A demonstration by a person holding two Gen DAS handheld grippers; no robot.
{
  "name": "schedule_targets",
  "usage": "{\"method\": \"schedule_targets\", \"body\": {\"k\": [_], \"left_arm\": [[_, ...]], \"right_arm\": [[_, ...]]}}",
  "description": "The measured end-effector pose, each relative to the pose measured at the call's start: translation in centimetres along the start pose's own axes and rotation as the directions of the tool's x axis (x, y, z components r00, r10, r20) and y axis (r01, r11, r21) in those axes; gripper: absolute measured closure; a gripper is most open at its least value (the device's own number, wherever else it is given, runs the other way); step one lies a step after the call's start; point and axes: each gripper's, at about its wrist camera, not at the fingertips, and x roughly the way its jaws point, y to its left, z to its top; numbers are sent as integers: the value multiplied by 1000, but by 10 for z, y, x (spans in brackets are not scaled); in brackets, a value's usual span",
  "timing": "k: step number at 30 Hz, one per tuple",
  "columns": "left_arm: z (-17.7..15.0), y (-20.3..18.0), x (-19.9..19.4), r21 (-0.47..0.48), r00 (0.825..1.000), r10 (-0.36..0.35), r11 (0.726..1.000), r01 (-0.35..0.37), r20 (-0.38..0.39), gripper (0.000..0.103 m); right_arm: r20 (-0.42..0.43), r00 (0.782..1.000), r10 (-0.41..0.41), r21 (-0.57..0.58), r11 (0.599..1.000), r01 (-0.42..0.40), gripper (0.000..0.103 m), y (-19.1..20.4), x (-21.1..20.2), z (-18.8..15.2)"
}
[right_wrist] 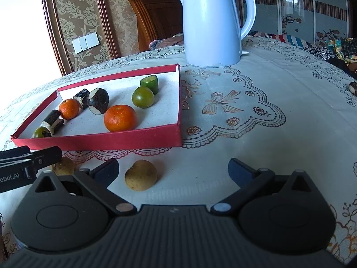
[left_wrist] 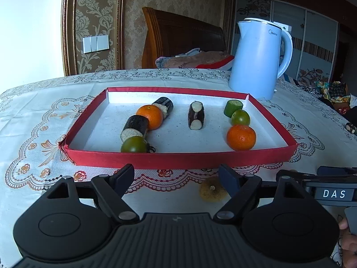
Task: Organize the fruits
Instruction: 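Move the right tool toward a brown round fruit while the left tool approaches another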
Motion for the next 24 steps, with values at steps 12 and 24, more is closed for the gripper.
{"method": "schedule_targets", "body": {"k": [12, 24], "left_arm": [[1, -11, 8, 49, 1000, -18, 999, 19, -21, 15], [-2, -9, 11, 40, 998, -18, 999, 21, -60, 15]], "right_arm": [[33, 998, -48, 17, 999, 48, 0, -1, -8, -3], [5, 998, -61, 18, 998, 61, 0, -2, -2, -3]]}}
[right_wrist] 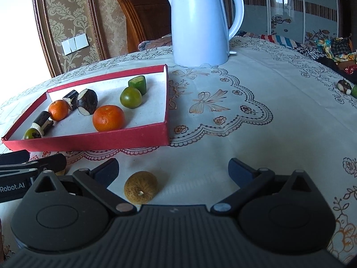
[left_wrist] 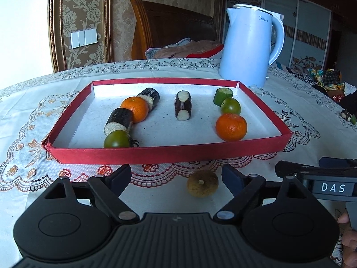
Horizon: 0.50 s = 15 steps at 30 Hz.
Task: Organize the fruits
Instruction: 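Move the right tool toward a brown round fruit while the left tool approaches another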
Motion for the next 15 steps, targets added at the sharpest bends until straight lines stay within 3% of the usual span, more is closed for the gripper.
{"method": "schedule_targets", "body": {"k": [10, 15], "left_arm": [[0, 4, 6, 0, 996, 82, 997, -82, -22, 15], [0, 3, 6, 9, 994, 104, 995, -104, -24, 30]], "right_arm": [[-16, 1000, -7, -39, 999, 6, 0, 7, 3, 0], [-32, 999, 12, -101, 995, -15, 0, 16, 4, -1]]}}
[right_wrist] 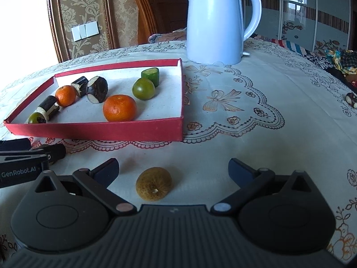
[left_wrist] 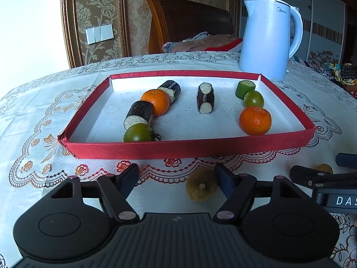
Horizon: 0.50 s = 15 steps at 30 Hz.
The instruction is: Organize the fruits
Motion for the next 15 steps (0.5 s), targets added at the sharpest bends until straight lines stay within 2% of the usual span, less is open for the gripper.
{"method": "schedule_targets", "body": {"k": [4, 15], "left_arm": [[-2, 3, 0, -5, 1000, 23, 1000, -23, -4, 30], [-2, 9, -1, -26, 1000, 20, 999, -20, -8, 31]], "right_arm": [[-9, 1000, 5, -23, 1000, -6, 0, 4, 1, 1], [-23, 998, 61, -71, 995, -63, 0, 11, 6, 5]]}}
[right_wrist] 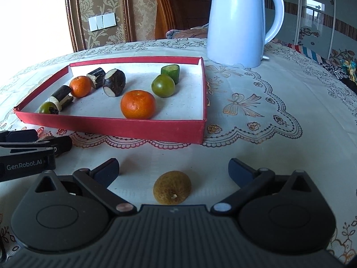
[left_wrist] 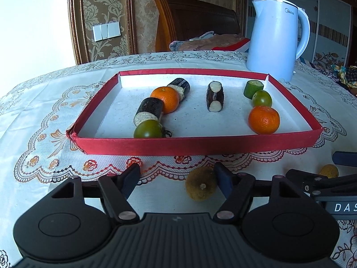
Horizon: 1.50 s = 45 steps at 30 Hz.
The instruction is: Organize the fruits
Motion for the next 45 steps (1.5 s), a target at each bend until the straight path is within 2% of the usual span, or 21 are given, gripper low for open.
{"method": "schedule_targets", "body": {"k": [5, 10, 13, 14, 15, 17, 19, 23, 25, 27, 31, 33, 40, 45], "left_arm": [[0, 1, 0, -1, 1000, -1, 1000, 1, 0, 30], [0, 0, -1, 6, 1000, -4, 1000, 4, 1, 31], [0, 1, -2, 1, 1000, 8, 1000, -8, 7, 44], [0, 3, -3, -5, 1000, 11, 1000, -11, 9, 51], [0, 4, -3, -11, 1000, 12, 1000, -12, 10, 55], [0, 6, -4, -17, 1000, 18, 1000, -17, 13, 63], [0, 5, -4, -12, 1000, 16, 1000, -15, 14, 65], [0, 1, -6, 18, 1000, 3, 1000, -3, 22, 74], [0, -1, -6, 23, 1000, 4, 1000, -5, 25, 75], [0, -1, -7, 23, 999, 10, 1000, -11, 32, 77], [0, -1, -8, 27, 999, 19, 999, -20, 34, 77], [0, -1, -7, 27, 999, 21, 999, -22, 32, 77], [0, 0, -8, 21, 999, 27, 999, -28, 35, 77], [0, 2, -12, 14, 997, 32, 999, -33, 65, 77]], "right_arm": [[-3, 1000, 8, -11, 1000, -8, 0, 2, 1, 1], [14, 1000, 17, -39, 999, -17, 13, 5, -1, 0], [20, 999, 29, -52, 998, -28, 20, 6, -3, 0], [23, 999, 37, -59, 998, -35, 25, 7, -3, 0], [28, 999, 45, -70, 997, -43, 34, 7, -4, 0], [33, 998, 58, -90, 994, -55, 43, 9, -5, 0], [35, 997, 70, -102, 993, -66, 48, 10, -6, 1], [47, 995, 89, -136, 987, -82, 70, 13, -8, 0], [49, 994, 98, -134, 987, -90, 73, 12, -8, 0], [55, 994, 96, -127, 988, -88, 80, 11, -9, 0], [64, 993, 96, -124, 988, -88, 84, 10, -10, -1], [73, 993, 96, -125, 988, -86, 90, 10, -12, -1], [90, 989, 116, -129, 986, -104, 95, 9, -15, -2], [108, 987, 119, -109, 988, -107, 99, 4, -19, -3]]}}
